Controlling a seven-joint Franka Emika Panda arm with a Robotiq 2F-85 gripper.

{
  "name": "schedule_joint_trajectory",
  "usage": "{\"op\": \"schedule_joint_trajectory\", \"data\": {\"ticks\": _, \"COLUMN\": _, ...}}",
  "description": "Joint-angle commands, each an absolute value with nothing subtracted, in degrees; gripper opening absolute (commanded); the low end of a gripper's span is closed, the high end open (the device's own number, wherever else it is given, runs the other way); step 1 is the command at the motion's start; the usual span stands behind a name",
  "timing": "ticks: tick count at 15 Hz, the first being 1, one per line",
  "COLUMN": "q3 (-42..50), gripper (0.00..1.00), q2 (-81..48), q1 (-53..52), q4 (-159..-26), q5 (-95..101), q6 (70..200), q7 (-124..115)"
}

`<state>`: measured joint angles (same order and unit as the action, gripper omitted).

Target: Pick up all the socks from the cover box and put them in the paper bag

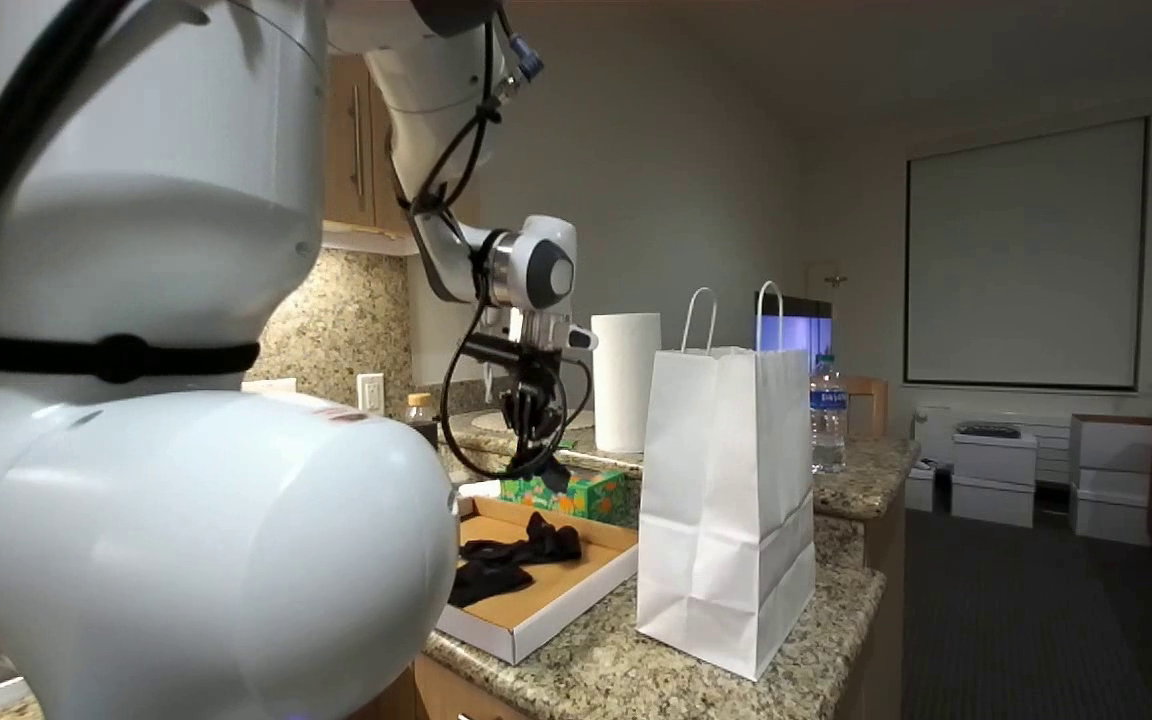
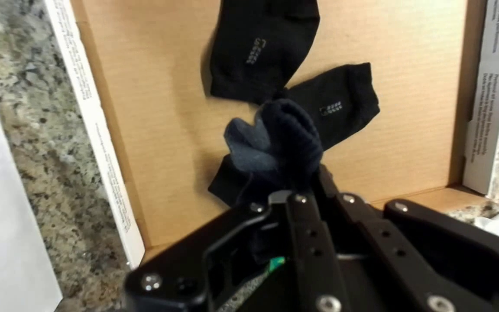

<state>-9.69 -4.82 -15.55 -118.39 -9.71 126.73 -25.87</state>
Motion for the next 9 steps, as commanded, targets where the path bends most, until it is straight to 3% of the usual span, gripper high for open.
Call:
{"op": "schedule_joint_trajectory", "data": {"ticks": 1, "q3": -10.1, "gripper": 0.07, "q2": 7.6, "q1": -13.7, "q4": -121.7, "q5": -9.5, "q6": 120.7, "q7": -23.1}}
{"op": "schedule_joint_trajectory", "data": {"ticks": 9, "q3": -8.7, "gripper": 0.07, "q2": 26.1, "q1": -7.1, "q4": -117.0, "q5": -8.5, "q6": 115.3, "q7": -26.8}}
